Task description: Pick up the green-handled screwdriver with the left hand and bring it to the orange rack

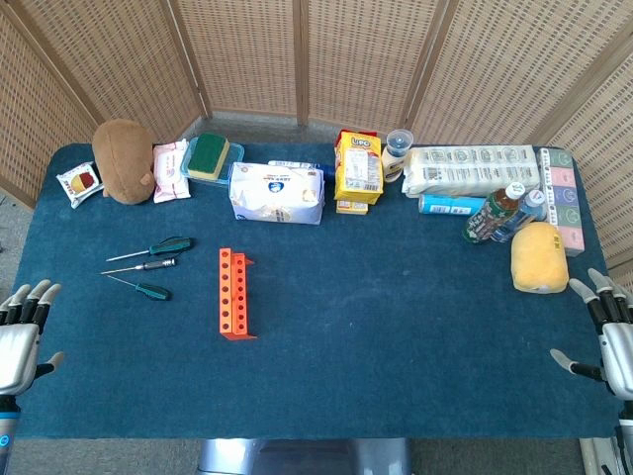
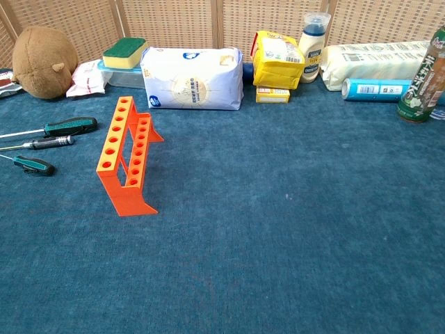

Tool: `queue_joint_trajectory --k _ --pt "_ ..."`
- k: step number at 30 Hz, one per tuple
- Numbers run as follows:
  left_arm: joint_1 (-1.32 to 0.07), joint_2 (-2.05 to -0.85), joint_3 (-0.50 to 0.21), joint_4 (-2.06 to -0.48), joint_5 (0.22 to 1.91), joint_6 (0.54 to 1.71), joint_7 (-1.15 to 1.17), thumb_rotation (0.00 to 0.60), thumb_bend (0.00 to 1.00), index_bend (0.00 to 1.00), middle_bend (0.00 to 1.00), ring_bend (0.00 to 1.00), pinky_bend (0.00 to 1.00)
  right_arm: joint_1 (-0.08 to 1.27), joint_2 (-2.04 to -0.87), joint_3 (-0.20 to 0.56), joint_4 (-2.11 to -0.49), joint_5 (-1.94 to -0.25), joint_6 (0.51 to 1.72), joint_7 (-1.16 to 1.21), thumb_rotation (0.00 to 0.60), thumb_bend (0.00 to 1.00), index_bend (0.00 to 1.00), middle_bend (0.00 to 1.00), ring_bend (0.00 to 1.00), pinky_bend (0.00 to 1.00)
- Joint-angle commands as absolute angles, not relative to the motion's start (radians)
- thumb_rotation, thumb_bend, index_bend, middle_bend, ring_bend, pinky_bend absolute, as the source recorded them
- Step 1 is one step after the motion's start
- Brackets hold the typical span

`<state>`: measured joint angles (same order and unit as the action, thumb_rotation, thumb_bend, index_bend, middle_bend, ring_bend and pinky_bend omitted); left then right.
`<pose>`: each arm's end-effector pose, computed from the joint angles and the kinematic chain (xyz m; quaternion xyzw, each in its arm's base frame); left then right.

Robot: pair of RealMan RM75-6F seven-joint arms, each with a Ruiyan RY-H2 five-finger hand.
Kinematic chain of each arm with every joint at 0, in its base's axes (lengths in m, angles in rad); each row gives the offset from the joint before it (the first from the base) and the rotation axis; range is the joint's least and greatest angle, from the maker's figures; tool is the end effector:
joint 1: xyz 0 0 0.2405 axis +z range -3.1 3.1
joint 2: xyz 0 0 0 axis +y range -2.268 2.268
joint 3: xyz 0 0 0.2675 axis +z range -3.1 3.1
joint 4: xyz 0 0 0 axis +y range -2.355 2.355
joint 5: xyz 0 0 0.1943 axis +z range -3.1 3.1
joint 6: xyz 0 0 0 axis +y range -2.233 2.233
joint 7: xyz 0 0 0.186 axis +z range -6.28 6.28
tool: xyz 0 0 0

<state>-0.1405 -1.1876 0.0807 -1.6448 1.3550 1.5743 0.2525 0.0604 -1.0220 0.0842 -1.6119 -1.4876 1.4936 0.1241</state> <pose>-0.3236 0.2127 0.1552 -0.6054 -0.3684 -0.3086 0.6344 -0.3218 -0.2216 0.2191 0.5703 -0.3906 0.4049 0.5986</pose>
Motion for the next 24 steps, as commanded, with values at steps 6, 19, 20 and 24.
queue_joint_trajectory --k 6,19,20,24 --pt "-0.137 -1.179 0.064 -1.638 1.380 1.543 0.240 0.600 0.09 0.00 0.00 0.00 0.13 0.052 -1.034 0.087 -1.632 -1.481 1.514 0.071 0.600 0.00 0.11 0.00 0.00 0.00" --pt "-0.335 -1.296 -0.051 -1.458 1.347 1.259 0.280 0.600 0.11 0.02 0.99 0.97 0.99 0.057 -1.029 0.094 -1.631 -1.466 1.495 0.115 0.600 0.00 0.11 0.00 0.00 0.00" --pt "-0.347 -1.311 -0.056 -1.440 1.337 1.236 0.282 0.600 0.13 0.04 1.00 0.98 1.00 0.057 -1.027 0.093 -1.630 -1.467 1.493 0.121 0.600 0.00 0.11 0.00 0.00 0.00" --pt "-0.381 -1.365 -0.072 -1.385 1.299 1.173 0.307 0.600 0.20 0.10 1.00 1.00 1.00 0.059 -1.018 0.089 -1.632 -1.472 1.484 0.144 0.600 0.00 0.11 0.00 0.00 0.00"
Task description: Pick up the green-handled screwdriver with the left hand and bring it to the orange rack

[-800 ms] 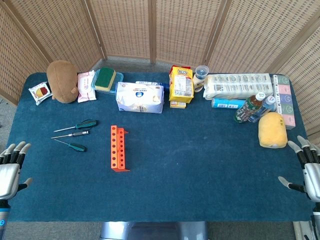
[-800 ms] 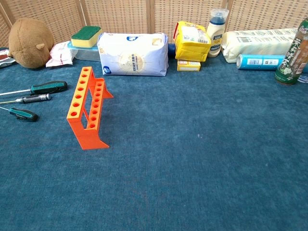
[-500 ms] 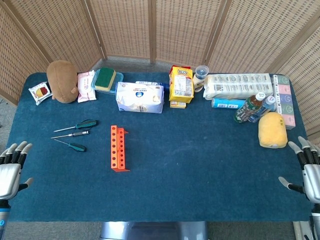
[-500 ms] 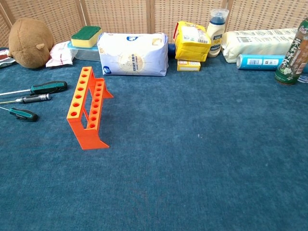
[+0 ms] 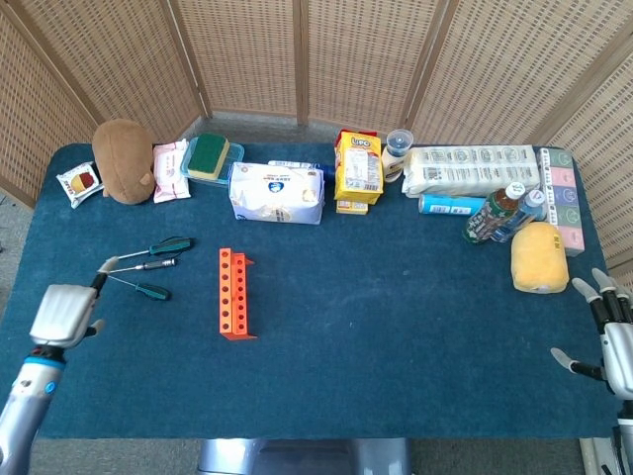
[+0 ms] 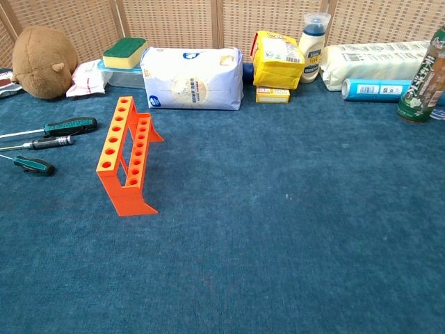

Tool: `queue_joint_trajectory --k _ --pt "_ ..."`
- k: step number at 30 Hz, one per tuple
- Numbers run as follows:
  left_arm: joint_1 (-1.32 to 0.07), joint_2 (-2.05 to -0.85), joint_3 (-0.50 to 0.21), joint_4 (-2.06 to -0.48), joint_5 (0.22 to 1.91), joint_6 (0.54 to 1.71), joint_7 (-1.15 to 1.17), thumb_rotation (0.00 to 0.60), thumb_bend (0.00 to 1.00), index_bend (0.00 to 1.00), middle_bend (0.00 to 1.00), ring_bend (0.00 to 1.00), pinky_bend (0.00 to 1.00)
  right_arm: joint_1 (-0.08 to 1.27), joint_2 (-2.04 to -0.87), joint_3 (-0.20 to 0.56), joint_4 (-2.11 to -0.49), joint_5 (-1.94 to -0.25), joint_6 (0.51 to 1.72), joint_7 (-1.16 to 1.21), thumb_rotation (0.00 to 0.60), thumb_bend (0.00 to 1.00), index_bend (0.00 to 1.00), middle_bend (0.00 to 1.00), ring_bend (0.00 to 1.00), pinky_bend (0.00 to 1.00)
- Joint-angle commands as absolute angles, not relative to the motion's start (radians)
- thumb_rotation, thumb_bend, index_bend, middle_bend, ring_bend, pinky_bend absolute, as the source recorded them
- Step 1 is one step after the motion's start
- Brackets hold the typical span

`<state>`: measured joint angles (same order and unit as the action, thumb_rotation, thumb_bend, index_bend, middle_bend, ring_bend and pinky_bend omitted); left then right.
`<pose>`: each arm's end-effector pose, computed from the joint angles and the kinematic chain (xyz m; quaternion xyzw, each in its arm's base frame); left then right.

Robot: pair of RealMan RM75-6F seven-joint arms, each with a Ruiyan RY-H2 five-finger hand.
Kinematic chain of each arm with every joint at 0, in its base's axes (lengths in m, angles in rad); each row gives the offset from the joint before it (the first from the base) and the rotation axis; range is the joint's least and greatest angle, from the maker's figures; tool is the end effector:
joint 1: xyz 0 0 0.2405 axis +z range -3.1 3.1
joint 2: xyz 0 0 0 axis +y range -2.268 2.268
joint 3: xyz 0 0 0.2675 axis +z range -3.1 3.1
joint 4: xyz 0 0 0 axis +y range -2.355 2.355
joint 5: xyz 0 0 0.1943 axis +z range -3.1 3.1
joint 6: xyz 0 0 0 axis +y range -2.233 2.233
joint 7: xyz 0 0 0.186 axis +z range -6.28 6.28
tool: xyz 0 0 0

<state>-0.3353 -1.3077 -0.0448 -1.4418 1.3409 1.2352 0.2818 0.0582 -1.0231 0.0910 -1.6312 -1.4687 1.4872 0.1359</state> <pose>-0.3092 0.3004 0.0968 -0.6920 -0.3349 -0.2846 0.5727 -0.3218 -0.2219 0.2183 0.5578 -0.4041 0.4112 0.5970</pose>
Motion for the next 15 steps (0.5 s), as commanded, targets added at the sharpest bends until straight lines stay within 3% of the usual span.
queue_joint_trajectory --k 1,15 --pt "-0.388 -1.379 -0.074 -1.373 1.291 1.160 0.313 0.600 0.21 0.10 1.00 1.00 1.00 0.058 -1.017 0.089 -1.632 -1.473 1.485 0.147 0.600 0.00 0.11 0.00 0.00 0.00" --pt "-0.430 -1.461 -0.078 -1.330 1.255 1.091 0.358 0.600 0.25 0.32 1.00 1.00 1.00 0.058 -1.006 0.092 -1.630 -1.468 1.481 0.178 0.600 0.00 0.11 0.00 0.00 0.00"
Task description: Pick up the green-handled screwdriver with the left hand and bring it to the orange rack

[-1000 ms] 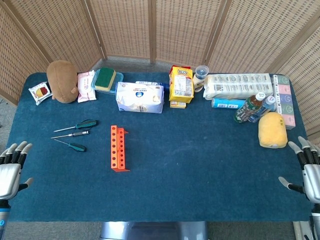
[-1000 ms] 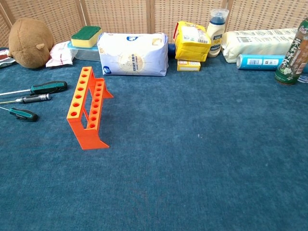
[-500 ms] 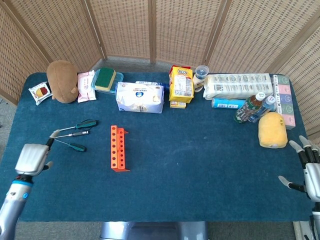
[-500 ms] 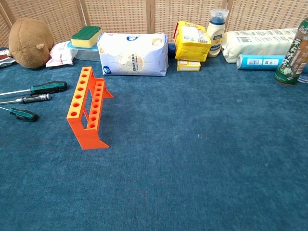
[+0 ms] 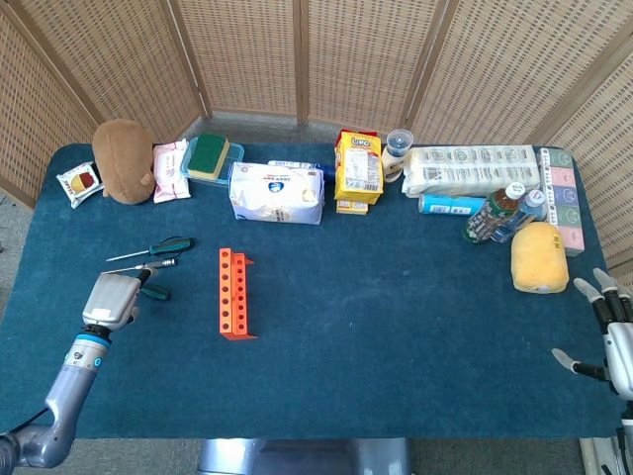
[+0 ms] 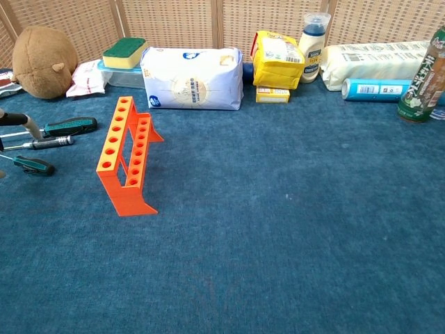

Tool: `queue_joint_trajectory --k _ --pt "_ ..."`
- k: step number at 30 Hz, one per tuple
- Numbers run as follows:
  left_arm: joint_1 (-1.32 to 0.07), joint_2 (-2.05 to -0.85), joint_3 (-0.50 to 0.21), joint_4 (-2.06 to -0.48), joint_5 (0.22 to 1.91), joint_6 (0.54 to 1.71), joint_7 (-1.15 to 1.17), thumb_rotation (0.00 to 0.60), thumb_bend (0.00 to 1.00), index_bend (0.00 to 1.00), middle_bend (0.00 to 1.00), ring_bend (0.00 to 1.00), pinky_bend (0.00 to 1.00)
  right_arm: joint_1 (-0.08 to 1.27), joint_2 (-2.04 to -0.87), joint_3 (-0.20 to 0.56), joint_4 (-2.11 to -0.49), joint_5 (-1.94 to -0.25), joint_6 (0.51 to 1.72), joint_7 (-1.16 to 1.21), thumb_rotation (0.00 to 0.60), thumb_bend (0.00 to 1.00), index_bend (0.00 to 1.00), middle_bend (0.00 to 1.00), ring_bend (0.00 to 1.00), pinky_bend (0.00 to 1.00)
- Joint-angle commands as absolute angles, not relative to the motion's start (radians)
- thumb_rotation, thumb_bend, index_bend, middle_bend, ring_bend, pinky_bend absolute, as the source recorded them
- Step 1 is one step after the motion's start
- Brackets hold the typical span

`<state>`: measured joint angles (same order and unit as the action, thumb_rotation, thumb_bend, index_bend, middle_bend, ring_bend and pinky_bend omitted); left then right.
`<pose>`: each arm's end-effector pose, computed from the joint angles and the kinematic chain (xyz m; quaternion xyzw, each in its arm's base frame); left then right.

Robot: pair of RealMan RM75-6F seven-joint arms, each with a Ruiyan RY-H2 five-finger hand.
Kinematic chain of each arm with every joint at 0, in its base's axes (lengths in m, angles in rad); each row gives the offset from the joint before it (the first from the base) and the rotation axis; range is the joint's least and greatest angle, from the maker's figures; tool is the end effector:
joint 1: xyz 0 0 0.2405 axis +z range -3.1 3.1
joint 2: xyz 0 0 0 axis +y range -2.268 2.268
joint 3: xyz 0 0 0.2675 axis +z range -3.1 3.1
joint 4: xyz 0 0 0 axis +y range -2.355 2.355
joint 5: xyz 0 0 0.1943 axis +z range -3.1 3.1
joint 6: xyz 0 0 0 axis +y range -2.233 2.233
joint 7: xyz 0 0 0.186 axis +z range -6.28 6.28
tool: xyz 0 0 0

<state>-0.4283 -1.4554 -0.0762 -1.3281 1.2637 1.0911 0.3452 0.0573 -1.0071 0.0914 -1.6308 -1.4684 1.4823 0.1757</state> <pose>-0.2988 0.3306 0.0391 -0.7178 -0.3483 -0.2595 0.5441 -0.3228 -0.2217 0.2230 0.5532 -0.4119 0.4170 0.5919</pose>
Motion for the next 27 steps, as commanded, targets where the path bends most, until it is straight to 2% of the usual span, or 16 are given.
queue_joint_trajectory --k 1,5,16,27 --pt "-0.431 -1.463 -0.079 -1.331 1.250 1.091 0.367 0.600 0.25 0.32 1.00 1.00 1.00 0.058 -1.006 0.091 -1.630 -1.468 1.480 0.179 0.600 0.00 0.11 0.00 0.00 0.00" --pt "-0.436 -1.473 -0.084 -1.328 1.230 1.083 0.392 0.600 0.26 0.36 1.00 1.00 1.00 0.059 -1.005 0.090 -1.631 -1.471 1.479 0.181 0.600 0.00 0.11 0.00 0.00 0.00" --pt "-0.454 -1.545 -0.090 -1.247 1.215 1.068 0.386 0.600 0.27 0.37 1.00 1.00 1.00 0.060 -1.002 0.093 -1.629 -1.466 1.476 0.192 0.600 0.00 0.11 0.00 0.00 0.00" --pt "-0.463 -1.565 -0.094 -1.244 1.203 1.067 0.412 0.600 0.28 0.38 1.00 1.00 1.00 0.060 -1.001 0.093 -1.628 -1.465 1.475 0.200 0.600 0.00 0.11 0.00 0.00 0.00"
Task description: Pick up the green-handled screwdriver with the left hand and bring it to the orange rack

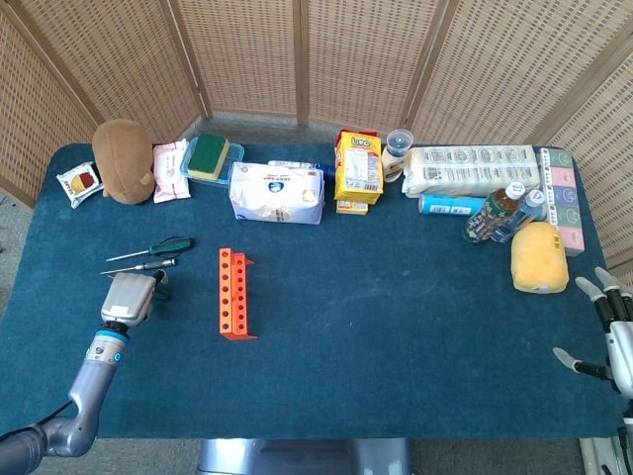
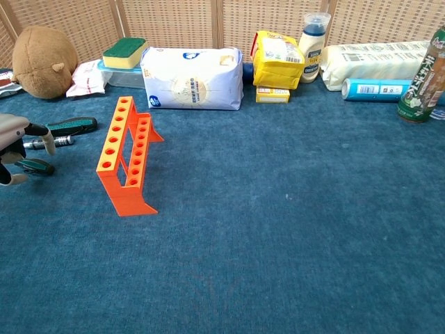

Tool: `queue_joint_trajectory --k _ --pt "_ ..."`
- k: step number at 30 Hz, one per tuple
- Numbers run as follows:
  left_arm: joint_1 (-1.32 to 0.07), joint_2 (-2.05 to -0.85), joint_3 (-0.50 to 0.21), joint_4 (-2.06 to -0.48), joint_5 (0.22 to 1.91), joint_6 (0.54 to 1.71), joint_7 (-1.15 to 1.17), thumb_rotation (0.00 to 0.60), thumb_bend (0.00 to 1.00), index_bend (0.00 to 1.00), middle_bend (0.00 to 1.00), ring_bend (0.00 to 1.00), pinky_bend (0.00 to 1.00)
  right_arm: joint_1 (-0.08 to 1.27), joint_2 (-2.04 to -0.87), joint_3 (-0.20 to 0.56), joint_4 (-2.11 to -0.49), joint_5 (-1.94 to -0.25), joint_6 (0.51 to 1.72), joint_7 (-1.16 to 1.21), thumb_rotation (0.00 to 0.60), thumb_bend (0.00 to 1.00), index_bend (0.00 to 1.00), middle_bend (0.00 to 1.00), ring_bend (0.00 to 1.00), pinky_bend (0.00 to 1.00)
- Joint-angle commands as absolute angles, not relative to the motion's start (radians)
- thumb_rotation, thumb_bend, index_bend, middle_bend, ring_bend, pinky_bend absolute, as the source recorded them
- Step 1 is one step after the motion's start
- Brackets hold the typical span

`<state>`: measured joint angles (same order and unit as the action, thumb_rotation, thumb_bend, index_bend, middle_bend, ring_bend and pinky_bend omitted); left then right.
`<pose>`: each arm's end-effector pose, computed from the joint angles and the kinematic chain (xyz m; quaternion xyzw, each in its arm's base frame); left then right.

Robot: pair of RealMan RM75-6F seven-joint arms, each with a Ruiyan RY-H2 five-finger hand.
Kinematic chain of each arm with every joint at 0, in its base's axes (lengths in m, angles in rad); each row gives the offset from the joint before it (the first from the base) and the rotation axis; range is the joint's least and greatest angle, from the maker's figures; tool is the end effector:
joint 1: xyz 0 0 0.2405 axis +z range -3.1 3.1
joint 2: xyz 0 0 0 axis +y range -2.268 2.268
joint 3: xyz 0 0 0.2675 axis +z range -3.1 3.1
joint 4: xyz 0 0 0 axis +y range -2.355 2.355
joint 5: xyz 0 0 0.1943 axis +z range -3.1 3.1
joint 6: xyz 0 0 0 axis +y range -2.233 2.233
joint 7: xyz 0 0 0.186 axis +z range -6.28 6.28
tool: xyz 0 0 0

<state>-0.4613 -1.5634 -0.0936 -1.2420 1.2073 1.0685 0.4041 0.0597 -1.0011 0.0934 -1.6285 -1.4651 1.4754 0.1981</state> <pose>-0.2944 0.3418 0.0090 -0.7174 -0.3494 -0.2484 0.5491 -0.3237 -0.2229 0.2248 0.5502 -0.4171 0.4203 0.5887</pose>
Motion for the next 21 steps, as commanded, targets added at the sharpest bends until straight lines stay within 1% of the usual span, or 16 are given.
queue_joint_trajectory --k 1,10,21 --pt "-0.464 -1.566 -0.094 -1.246 1.200 1.066 0.415 0.600 0.29 0.39 1.00 1.00 1.00 0.060 -1.000 0.093 -1.628 -1.466 1.475 0.201 0.600 0.00 0.11 0.00 0.00 0.00" --pt "-0.472 -1.576 -0.101 -1.253 1.177 1.061 0.444 0.600 0.30 0.42 1.00 1.00 1.00 0.060 -0.999 0.093 -1.627 -1.467 1.475 0.205 0.600 0.00 0.11 0.00 0.00 0.00" --pt "-0.476 -1.586 -0.101 -1.252 1.161 1.067 0.478 0.600 0.31 0.50 1.00 1.00 1.00 0.061 -0.997 0.092 -1.626 -1.469 1.473 0.207 0.600 0.00 0.11 0.00 0.00 0.00"
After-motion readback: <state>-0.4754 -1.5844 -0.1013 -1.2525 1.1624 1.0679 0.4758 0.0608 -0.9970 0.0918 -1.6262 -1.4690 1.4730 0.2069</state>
